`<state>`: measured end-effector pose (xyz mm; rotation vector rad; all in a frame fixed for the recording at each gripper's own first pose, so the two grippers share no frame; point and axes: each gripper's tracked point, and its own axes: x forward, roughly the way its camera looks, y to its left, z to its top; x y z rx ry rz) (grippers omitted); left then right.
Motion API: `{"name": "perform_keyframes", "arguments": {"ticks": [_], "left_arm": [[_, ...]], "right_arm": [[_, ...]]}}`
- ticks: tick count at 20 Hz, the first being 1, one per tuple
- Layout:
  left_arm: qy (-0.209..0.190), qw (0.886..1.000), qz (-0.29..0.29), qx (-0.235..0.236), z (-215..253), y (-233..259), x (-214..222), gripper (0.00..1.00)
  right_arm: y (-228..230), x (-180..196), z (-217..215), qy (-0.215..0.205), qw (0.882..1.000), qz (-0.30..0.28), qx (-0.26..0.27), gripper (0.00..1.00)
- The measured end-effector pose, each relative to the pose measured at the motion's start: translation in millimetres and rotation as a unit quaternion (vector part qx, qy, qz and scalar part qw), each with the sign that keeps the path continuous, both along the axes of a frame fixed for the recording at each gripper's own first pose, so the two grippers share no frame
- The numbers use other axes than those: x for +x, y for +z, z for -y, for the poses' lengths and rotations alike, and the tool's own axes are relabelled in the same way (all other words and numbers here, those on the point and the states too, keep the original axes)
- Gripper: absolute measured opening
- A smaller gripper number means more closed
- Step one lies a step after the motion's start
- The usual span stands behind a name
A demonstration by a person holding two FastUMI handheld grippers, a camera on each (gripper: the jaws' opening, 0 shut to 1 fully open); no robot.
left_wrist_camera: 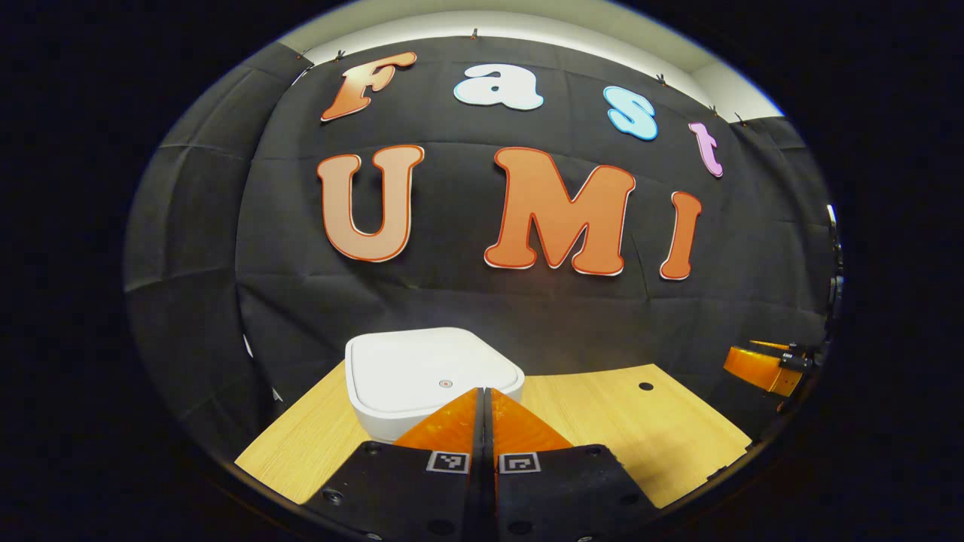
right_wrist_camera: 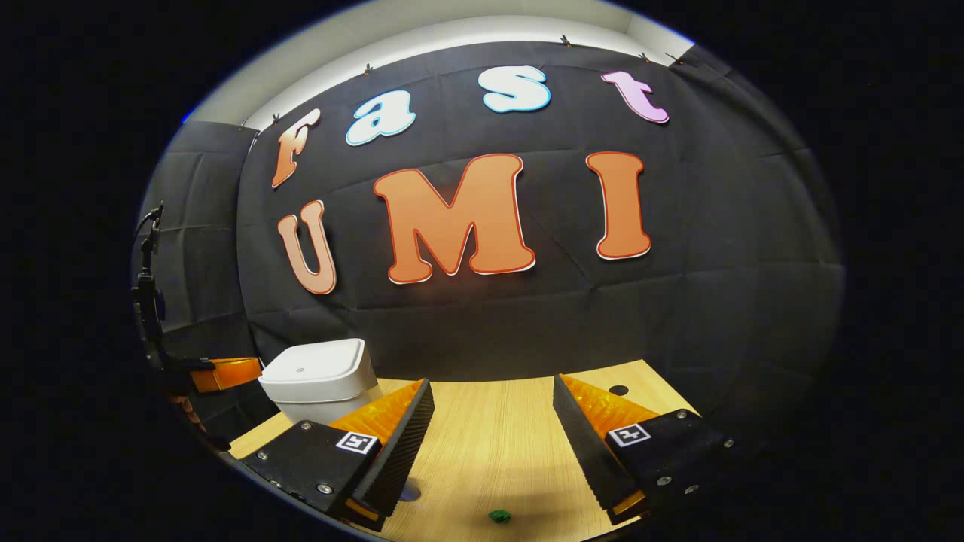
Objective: Press the lid of the desktop garbage bin to open it, pick up the crumpled paper on the desktop and throw it into the bin, then pick up the pop can on the desktop and drop it into the bin, and finally close the garbage bin lid.
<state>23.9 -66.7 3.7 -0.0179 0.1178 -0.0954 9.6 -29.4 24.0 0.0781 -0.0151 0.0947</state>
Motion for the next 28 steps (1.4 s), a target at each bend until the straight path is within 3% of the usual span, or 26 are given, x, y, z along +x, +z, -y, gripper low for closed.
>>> {"name": "perform_keyframes", "arguments": {"ticks": [1, 4, 9, 10, 13, 22, 23, 24, 28], "left_arm": [[-0.004, 1.0, -0.003, -0.003, 0.3, 6.5, 6.0, 0.0], [-0.006, 0.999, -0.041, 0.005, -14.8, 17.6, 21.1, 0.0], [-0.021, 0.998, -0.058, 0.029, -32.0, 46.5, 54.8, 0.0], [-0.022, 0.997, -0.061, 0.036, -37.1, 49.0, 61.0, 0.0], [-0.035, 0.995, -0.089, 0.037, -48.5, 49.8, 77.2, 0.0], [-0.069, 0.984, -0.165, 0.018, -44.4, 10.4, 91.6, 0.0], [-0.069, 0.982, -0.172, 0.018, -45.3, 2.0, 92.1, 0.0], [-0.069, 0.981, -0.181, 0.021, -46.1, -5.8, 92.2, 0.0], [-0.072, 0.973, -0.216, 0.046, -46.8, -42.9, 86.3, 0.0]], "right_arm": [[1.2, 2.2, 0.4, -0.001, 1.0, 0.0, 0.003, 0.95], [3.9, 7.1, -0.1, 0.001, 1.0, 0.002, 0.002, 0.95], [5.4, 13.7, 1.2, 0.0, 1.0, -0.003, -0.004, 0.95], [5.9, 15.2, 2.2, 0.0, 1.0, -0.004, -0.002, 1.0], [6.2, 17.9, 3.9, -0.004, 1.0, -0.005, -0.005, 0.95], [0.4, 18.5, 0.7, 0.001, 1.0, -0.024, -0.005, 0.95], [-0.7, 18.2, 0.7, 0.001, 1.0, -0.024, -0.003, 1.0], [-1.7, 17.7, 0.6, 0.0, 1.0, -0.025, -0.001, 0.95], [-10.4, 16.0, 1.2, 0.0, 0.999, -0.036, 0.008, 0.95]]}}
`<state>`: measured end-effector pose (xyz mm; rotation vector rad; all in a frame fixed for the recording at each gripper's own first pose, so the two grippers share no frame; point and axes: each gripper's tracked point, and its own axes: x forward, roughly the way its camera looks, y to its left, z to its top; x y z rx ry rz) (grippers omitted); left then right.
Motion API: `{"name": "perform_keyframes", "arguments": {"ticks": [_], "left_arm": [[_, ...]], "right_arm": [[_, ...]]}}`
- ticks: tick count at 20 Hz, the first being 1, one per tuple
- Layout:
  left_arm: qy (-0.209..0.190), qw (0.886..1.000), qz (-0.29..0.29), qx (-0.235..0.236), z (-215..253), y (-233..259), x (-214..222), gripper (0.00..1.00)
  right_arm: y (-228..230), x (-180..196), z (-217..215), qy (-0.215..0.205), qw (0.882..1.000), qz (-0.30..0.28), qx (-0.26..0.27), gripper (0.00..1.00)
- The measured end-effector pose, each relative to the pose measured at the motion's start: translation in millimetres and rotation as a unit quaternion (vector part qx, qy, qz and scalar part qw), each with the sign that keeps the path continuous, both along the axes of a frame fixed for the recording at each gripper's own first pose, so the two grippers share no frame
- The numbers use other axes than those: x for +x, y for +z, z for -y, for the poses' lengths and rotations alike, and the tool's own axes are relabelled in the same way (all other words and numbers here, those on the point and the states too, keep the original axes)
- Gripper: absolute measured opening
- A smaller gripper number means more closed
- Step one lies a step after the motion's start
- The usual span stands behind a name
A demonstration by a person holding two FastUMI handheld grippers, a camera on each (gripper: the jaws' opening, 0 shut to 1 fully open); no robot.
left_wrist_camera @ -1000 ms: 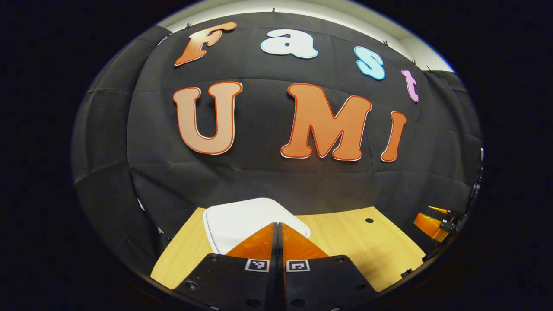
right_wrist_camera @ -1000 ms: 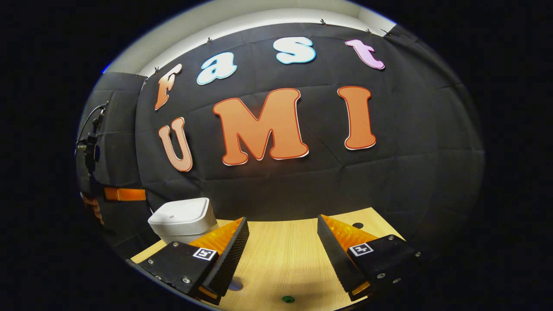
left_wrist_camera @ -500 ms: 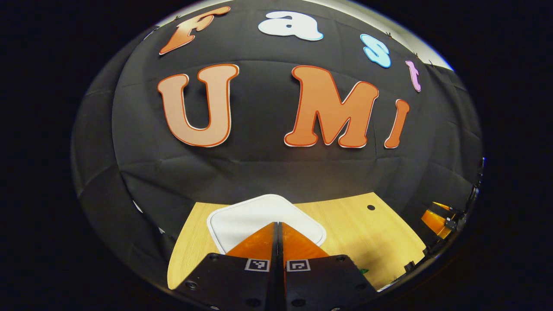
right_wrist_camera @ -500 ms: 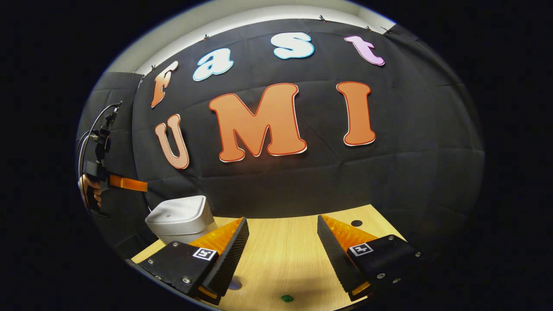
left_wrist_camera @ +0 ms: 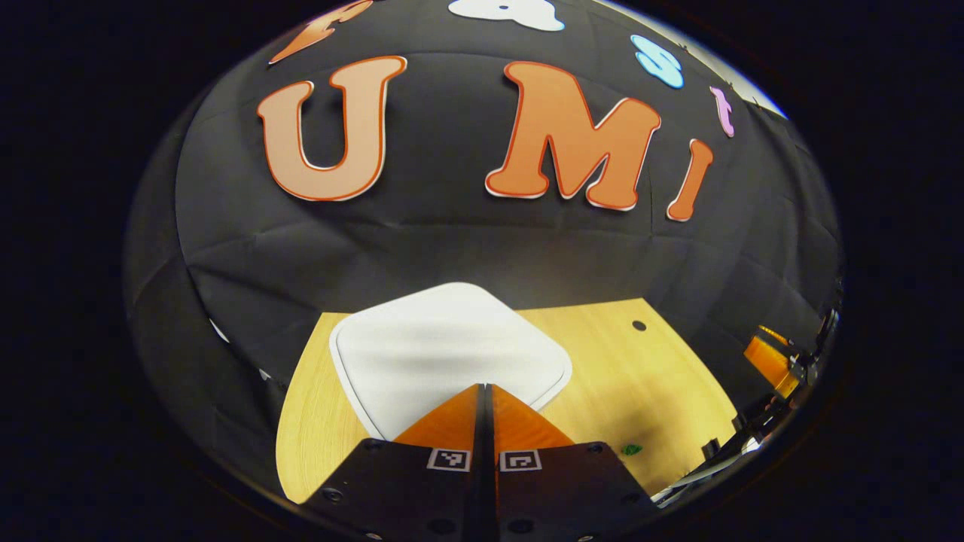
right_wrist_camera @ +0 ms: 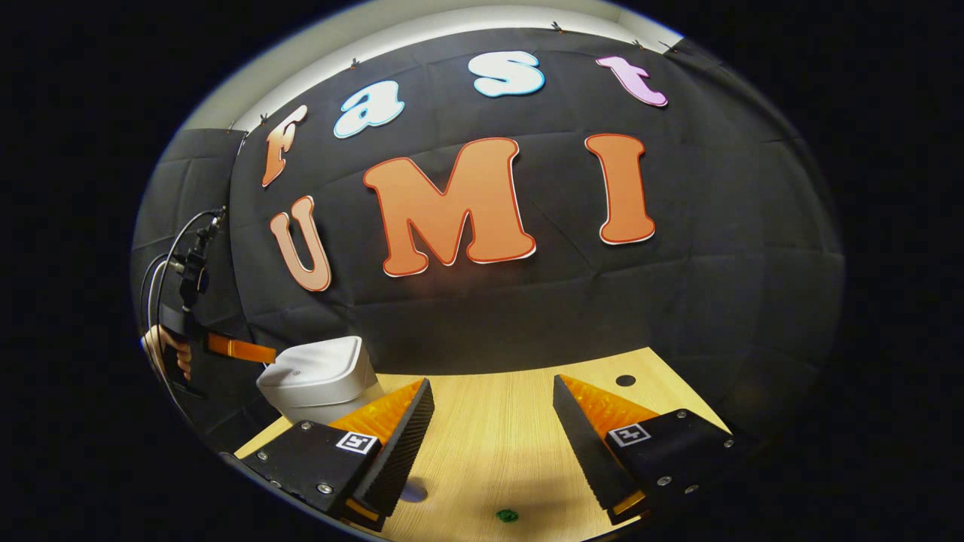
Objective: Press the lid of the desktop garbage bin to open it, pick up the crumpled paper on the desktop and throw it into the bin, then pick up the pop can on the desktop and drop it into the bin, and finally close the garbage bin lid.
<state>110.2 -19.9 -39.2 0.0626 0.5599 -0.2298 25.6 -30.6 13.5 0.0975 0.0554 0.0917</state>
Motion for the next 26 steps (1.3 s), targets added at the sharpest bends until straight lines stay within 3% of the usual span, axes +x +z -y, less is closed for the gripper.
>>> {"name": "perform_keyframes", "arguments": {"ticks": [4, 8, 9, 12, 16, 20, 22, 26], "left_arm": [[0.018, 0.999, -0.045, 0.013, -7.7, -25.2, -10.8, 0.0], [0.036, 0.999, -0.015, 0.006, -11.9, -26.0, 3.0, 0.01], [0.034, 0.999, -0.023, 0.008, -13.1, -28.0, 0.1, 0.01], [0.051, 0.998, -0.012, -0.02, -11.8, -23.4, 1.1, 0.01], [0.064, 0.996, 0.031, -0.045, -11.0, -0.4, -5.6, 0.0], [0.075, 0.985, 0.149, -0.046, -4.9, 64.8, -19.6, 0.0], [0.092, 0.982, 0.16, -0.04, -5.0, 68.9, -31.5, 0.0], [0.09, 0.976, 0.185, -0.07, 7.1, 82.2, -45.9, 0.02]], "right_arm": [[-2.7, -2.1, 1.4, -0.002, 1.0, -0.005, 0.007, 0.95], [-9.3, -5.1, 0.2, 0.0, 1.0, -0.013, 0.012, 1.0], [-10.1, -7.0, -1.3, 0.001, 1.0, -0.014, 0.013, 0.95], [-10.3, -7.9, -1.2, 0.002, 1.0, -0.015, 0.01, 0.95], [0.7, -6.5, 7.4, -0.013, 1.0, -0.002, 0.016, 0.95], [1.0, -6.3, 4.2, -0.01, 1.0, -0.003, -0.005, 0.95], [-0.3, -8.6, 1.7, -0.005, 1.0, -0.004, -0.011, 0.95], [-1.7, -9.7, -2.0, 0.0, 1.0, -0.005, -0.021, 1.0]]}}
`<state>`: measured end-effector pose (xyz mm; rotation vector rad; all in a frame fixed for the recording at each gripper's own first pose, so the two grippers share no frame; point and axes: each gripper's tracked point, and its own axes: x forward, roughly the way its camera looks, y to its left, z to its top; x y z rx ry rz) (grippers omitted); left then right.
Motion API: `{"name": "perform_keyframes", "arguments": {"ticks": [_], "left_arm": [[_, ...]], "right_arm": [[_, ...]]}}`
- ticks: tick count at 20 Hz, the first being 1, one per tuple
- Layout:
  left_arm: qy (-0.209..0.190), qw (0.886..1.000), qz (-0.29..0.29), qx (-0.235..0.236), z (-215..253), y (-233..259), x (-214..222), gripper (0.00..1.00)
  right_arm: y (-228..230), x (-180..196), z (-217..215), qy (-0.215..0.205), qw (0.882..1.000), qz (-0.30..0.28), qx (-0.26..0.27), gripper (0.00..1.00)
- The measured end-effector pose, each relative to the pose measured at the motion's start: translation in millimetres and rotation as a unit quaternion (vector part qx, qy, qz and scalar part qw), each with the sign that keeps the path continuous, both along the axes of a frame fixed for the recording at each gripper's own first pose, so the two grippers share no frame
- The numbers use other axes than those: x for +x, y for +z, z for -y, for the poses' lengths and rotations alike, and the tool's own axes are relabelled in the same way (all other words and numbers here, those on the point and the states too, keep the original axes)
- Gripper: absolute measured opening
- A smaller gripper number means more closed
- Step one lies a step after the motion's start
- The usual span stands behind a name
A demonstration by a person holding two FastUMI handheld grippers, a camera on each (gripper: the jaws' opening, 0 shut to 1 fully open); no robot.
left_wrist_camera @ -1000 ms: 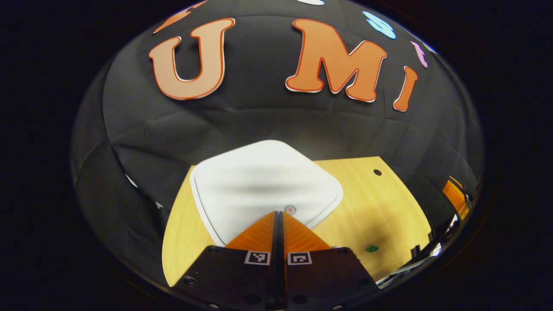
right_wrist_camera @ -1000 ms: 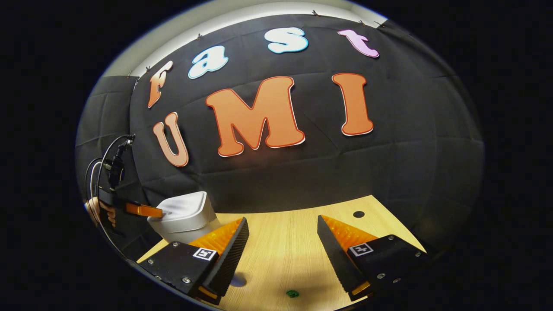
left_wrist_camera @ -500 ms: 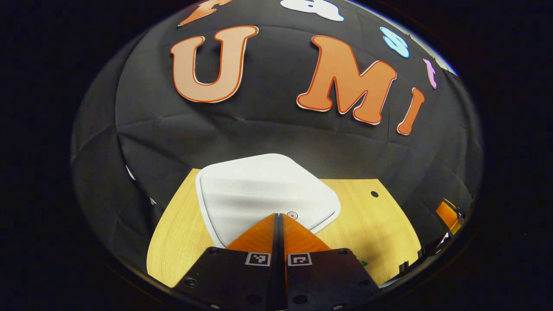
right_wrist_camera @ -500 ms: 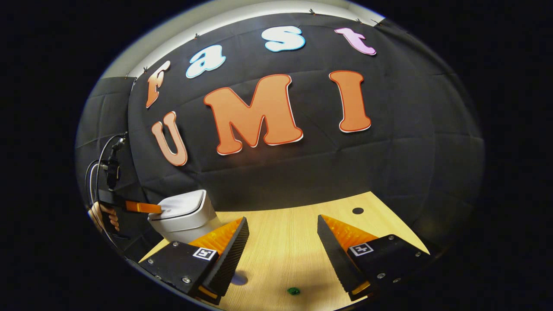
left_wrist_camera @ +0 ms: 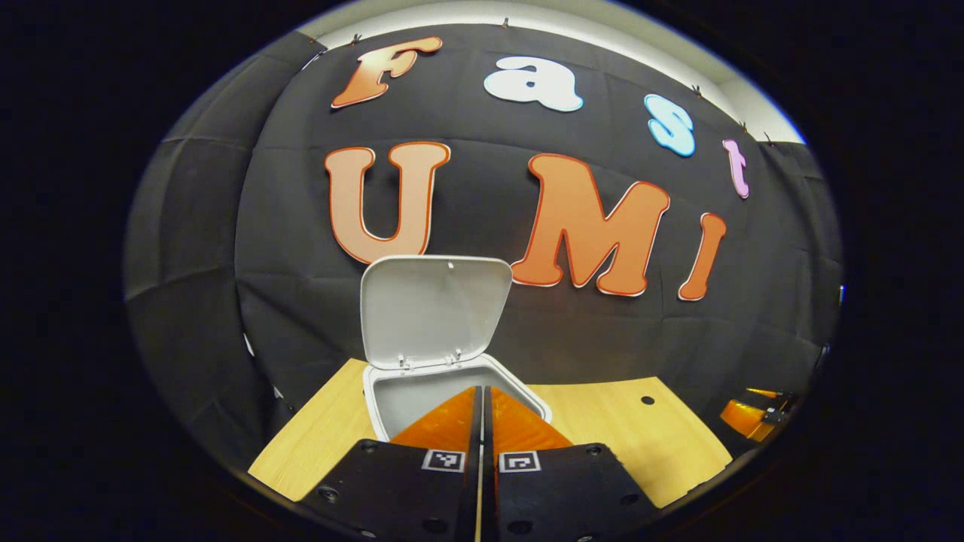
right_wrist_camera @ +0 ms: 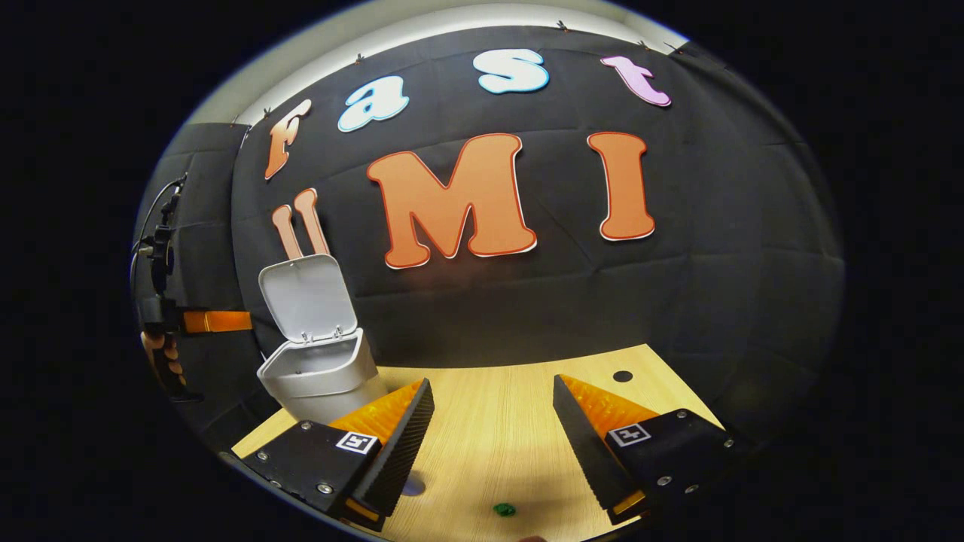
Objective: Press the lid of the desktop garbage bin to open it, pick up the crumpled paper on the desktop and throw it into the bin, then pick up the pop can on the desktop and drop it into the bin, and finally close the garbage bin lid.
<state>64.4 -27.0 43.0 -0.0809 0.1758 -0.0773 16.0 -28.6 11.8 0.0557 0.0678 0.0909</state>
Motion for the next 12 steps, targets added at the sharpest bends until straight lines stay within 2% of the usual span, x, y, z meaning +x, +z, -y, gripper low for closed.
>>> {"name": "perform_keyframes", "arguments": {"ticks": [1, 2, 3, 5, 6, 7, 8, 9, 12], "left_arm": [[0.001, 1.0, 0.006, -0.005, 0.7, 2.3, -3.3, 0.03], [0.004, 1.0, 0.014, -0.008, 0.3, 6.4, -3.3, 0.05], [0.005, 1.0, 0.019, -0.01, 0.5, 8.5, -5.1, 0.05], [0.003, 1.0, 0.024, -0.018, 0.3, 10.3, -10.5, 0.1], [0.001, 0.999, 0.026, -0.023, 0.9, 10.7, -10.9, 0.17], [0.001, 0.999, 0.024, -0.027, 1.6, 9.0, -13.2, 0.24], [-0.005, 0.999, 0.018, -0.029, 4.0, 3.8, -14.8, 0.32], [-0.006, 0.999, 0.014, -0.032, 5.3, 3.4, -15.4, 0.34], [-0.012, 0.999, 0.014, -0.027, 7.0, 1.4, -18.5, 0.82]], "right_arm": [[0.5, -0.7, 1.3, -0.001, 1.0, 0.001, -0.003, 0.95], [0.8, -1.3, 1.1, -0.001, 1.0, 0.001, -0.005, 1.0], [1.2, -2.0, 1.9, -0.001, 1.0, 0.001, -0.004, 0.95], [1.3, -2.1, 3.1, -0.002, 1.0, 0.0, -0.002, 0.95], [0.9, -2.9, 3.4, -0.003, 1.0, 0.0, -0.002, 1.0], [1.2, -2.7, 3.2, -0.003, 1.0, 0.0, -0.002, 1.0], [0.1, -3.2, 2.8, -0.002, 1.0, -0.001, -0.003, 0.95], [-0.7, -3.5, 1.8, -0.001, 1.0, -0.002, -0.005, 0.95], [-5.0, -4.0, -0.9, 0.006, 1.0, -0.006, -0.005, 0.95]]}}
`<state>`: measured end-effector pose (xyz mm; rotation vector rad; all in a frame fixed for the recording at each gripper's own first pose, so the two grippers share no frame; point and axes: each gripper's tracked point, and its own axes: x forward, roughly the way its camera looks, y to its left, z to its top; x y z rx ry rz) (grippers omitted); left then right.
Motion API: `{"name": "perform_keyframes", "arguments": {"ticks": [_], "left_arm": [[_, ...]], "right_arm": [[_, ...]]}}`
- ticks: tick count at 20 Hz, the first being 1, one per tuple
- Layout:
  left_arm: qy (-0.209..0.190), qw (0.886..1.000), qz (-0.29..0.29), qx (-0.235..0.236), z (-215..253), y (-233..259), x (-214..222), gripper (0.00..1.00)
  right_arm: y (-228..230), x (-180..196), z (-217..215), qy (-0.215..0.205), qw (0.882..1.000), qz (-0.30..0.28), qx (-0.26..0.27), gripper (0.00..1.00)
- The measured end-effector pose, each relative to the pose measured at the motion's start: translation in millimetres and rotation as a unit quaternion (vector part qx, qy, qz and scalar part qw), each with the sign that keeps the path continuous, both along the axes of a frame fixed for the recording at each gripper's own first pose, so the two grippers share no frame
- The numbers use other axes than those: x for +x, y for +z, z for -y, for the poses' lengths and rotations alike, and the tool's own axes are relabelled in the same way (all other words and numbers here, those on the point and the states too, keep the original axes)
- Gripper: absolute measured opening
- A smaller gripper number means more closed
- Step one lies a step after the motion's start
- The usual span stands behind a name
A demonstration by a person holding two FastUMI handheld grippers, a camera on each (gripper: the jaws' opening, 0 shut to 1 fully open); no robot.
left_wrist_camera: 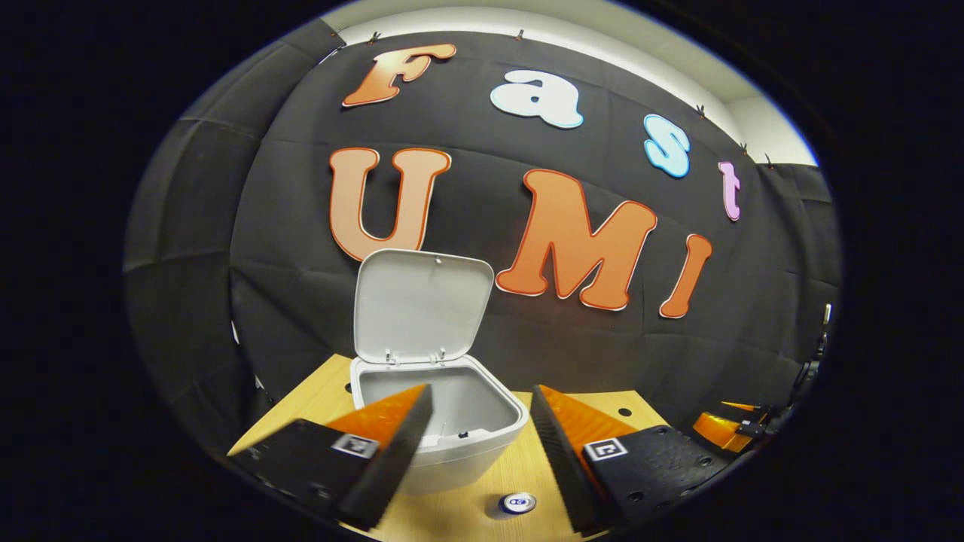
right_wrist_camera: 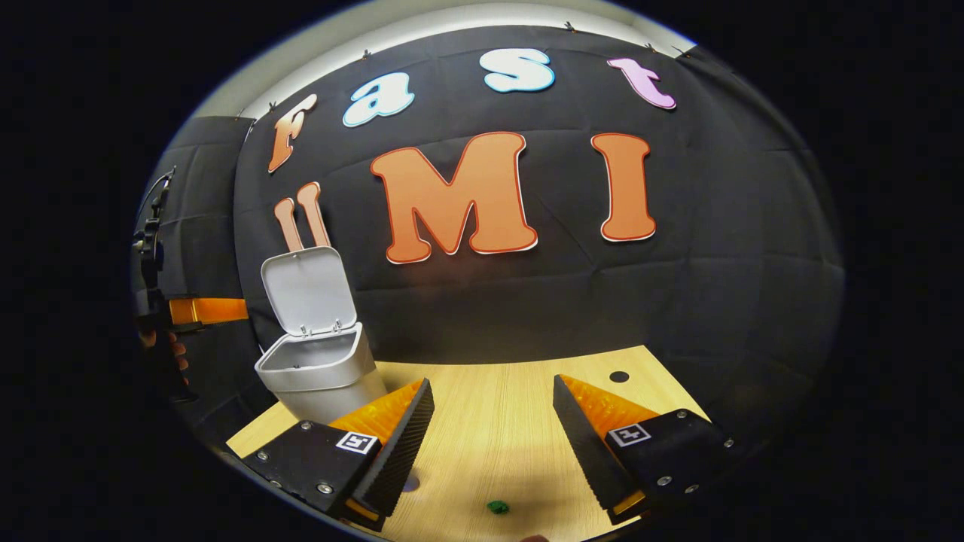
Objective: Press the lid of the desktop garbage bin to open it, pick up the crumpled paper on the desktop and throw it into the bin, then pick up the pop can on the desktop and drop it into the bin, and finally close the garbage bin lid.
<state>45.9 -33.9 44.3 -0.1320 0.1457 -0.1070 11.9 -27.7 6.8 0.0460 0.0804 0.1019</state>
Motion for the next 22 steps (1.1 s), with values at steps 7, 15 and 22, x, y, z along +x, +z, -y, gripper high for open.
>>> {"name": "perform_keyframes", "arguments": {"ticks": [7, 15, 22], "left_arm": [[0.009, 1.0, 0.016, 0.016, -3.6, -8.4, -2.7, 0.94], [0.009, 0.999, -0.013, 0.051, -12.1, -43.1, 0.1, 0.95], [0.014, 0.998, -0.038, 0.05, -31.0, -59.1, 0.9, 0.94]], "right_arm": [[-52.4, 2.4, 9.0, 0.001, 0.998, -0.049, -0.036, 0.95], [-202.7, -5.2, 5.2, 0.019, 0.973, -0.23, -0.022, 0.95], [-281.9, -2.9, 9.4, 0.023, 0.933, -0.353, -0.066, 0.96]]}}
